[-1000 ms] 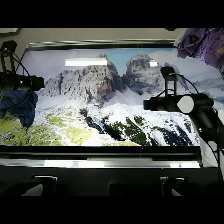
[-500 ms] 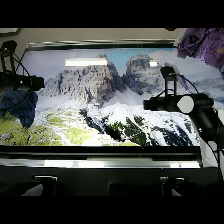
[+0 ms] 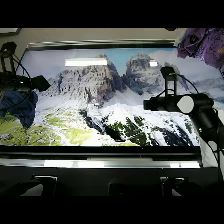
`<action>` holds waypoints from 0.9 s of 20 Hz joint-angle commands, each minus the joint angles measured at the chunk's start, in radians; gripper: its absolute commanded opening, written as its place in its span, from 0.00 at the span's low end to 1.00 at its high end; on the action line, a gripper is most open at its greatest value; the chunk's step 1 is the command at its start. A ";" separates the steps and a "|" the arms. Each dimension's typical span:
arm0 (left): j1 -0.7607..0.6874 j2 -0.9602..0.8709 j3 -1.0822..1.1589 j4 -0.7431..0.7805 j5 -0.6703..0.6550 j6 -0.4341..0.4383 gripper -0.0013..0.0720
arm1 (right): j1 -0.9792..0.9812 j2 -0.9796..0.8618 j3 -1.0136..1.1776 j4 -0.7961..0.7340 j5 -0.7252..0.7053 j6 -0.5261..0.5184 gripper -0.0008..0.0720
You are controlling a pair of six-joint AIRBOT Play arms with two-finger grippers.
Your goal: Fold the clothes and pants, and hang the long-sleeved shirts on hangers.
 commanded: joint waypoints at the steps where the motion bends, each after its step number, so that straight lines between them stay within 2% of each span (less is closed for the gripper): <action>1: 0.050 -0.022 -0.003 0.111 -0.031 -0.117 1.00 | 0.001 0.000 0.001 0.001 -0.013 0.000 0.05; 5: 0.257 -0.111 -0.002 0.240 0.027 -0.182 1.00 | 0.001 0.000 0.001 0.001 -0.016 0.001 0.05; 9: 0.436 -0.243 -0.002 0.241 0.188 -0.206 1.00 | 0.001 0.000 0.001 0.001 -0.018 0.001 0.05; 15: 0.482 -0.482 -0.002 0.241 0.443 -0.207 1.00 | 0.001 0.000 0.001 0.004 -0.010 0.001 0.05; 18: 0.480 -0.553 -0.002 0.216 0.497 -0.207 1.00 | 0.001 0.000 0.001 0.004 -0.010 0.001 0.05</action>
